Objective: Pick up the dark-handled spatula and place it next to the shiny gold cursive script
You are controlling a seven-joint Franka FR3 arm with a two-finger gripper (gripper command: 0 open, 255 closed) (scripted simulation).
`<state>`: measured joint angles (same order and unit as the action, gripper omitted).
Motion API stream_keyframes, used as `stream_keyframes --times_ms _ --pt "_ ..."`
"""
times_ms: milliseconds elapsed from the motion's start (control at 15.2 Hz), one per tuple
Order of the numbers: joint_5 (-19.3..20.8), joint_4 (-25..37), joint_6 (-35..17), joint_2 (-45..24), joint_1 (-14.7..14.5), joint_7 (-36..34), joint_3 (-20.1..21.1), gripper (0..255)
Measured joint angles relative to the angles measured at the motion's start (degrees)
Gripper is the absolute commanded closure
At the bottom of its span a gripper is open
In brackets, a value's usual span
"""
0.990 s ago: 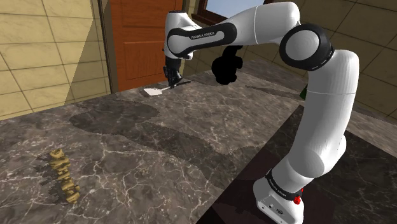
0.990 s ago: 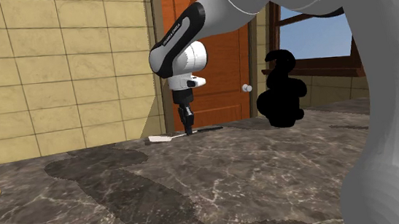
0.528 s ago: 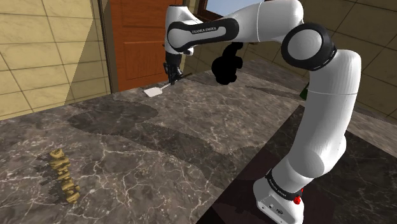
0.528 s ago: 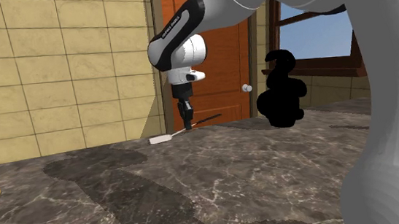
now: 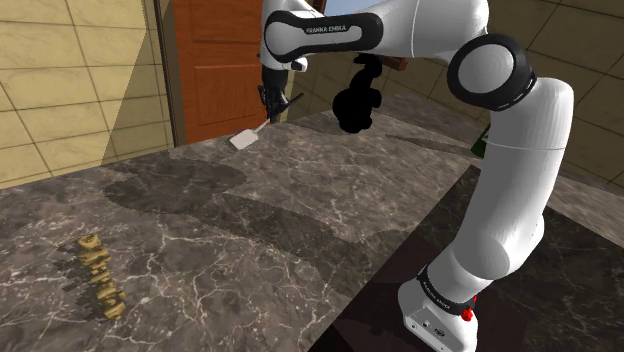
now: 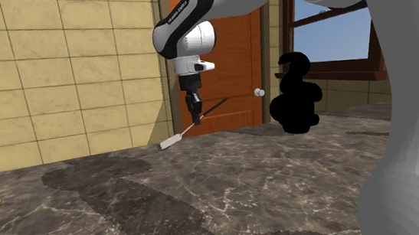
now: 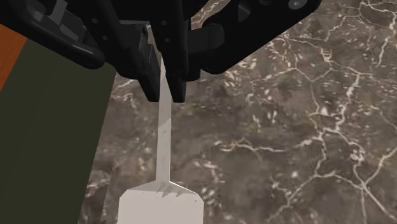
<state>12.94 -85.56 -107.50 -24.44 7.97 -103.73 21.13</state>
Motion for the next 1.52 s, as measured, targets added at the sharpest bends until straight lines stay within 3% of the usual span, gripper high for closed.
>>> stream_keyframes --times_ms 528,1056,1518 --pt "-0.59 3.78 5.0 1.28 -0.52 0.11 0.44 255" --pt "-1.04 -1.54 4.0 4.88 -5.62 -8.33 3.33 255" --pt "-0.85 -2.59 4.71 5.78 -11.17 -16.67 6.11 255"
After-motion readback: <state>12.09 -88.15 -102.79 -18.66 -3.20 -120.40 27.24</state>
